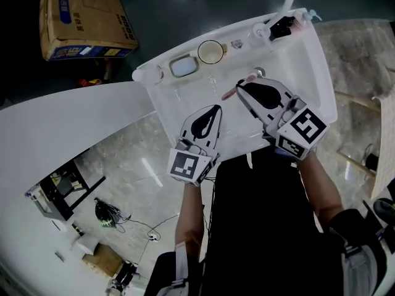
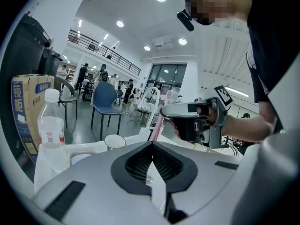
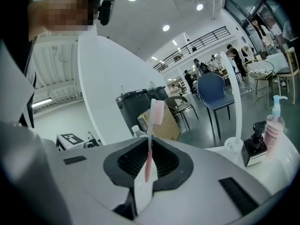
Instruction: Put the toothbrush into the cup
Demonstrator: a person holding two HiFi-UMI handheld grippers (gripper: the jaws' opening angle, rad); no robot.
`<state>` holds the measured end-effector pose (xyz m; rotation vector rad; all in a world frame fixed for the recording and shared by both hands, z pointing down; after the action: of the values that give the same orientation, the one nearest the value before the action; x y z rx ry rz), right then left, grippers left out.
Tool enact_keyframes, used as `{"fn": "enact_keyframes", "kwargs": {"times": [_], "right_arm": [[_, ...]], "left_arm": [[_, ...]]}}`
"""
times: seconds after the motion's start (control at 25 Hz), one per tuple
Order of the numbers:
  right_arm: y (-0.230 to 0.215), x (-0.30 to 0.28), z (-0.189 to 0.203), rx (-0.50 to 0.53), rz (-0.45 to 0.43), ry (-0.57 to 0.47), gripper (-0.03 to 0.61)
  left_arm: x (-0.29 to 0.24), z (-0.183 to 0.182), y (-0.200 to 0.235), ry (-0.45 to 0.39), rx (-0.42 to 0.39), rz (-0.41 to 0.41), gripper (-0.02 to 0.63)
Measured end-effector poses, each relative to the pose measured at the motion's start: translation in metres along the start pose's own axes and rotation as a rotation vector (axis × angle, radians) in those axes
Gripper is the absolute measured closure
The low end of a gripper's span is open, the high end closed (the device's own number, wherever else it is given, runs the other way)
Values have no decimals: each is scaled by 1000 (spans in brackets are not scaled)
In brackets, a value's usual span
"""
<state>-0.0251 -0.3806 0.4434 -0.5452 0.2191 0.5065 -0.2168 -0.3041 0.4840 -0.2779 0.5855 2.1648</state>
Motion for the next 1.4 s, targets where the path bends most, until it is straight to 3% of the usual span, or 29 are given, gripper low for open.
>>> {"fn": "enact_keyframes", "kwargs": {"times": [0.56, 0.88, 1.4], "right_arm": [[-52, -44, -18, -4, 55, -89, 540], [-76, -66, -15, -34, 115, -146, 540], [-88, -116, 11, -39, 153, -42, 540]], "left_arm": [[-37, 11, 29, 18, 32, 13, 604], [-46, 12, 39, 17, 4, 32, 604], [-40, 23, 47, 25, 41, 26, 604]]}}
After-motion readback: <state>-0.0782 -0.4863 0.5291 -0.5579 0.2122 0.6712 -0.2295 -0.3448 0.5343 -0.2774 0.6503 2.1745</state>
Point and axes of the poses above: the fingertips, and each gripper's own axes: x backward along the fingers, y to its left, z out of its underside, the point moved 10 cm from there along x, backward along the fingers, and after that the axes turned 3 degrees about y, right-handed, at the moved point
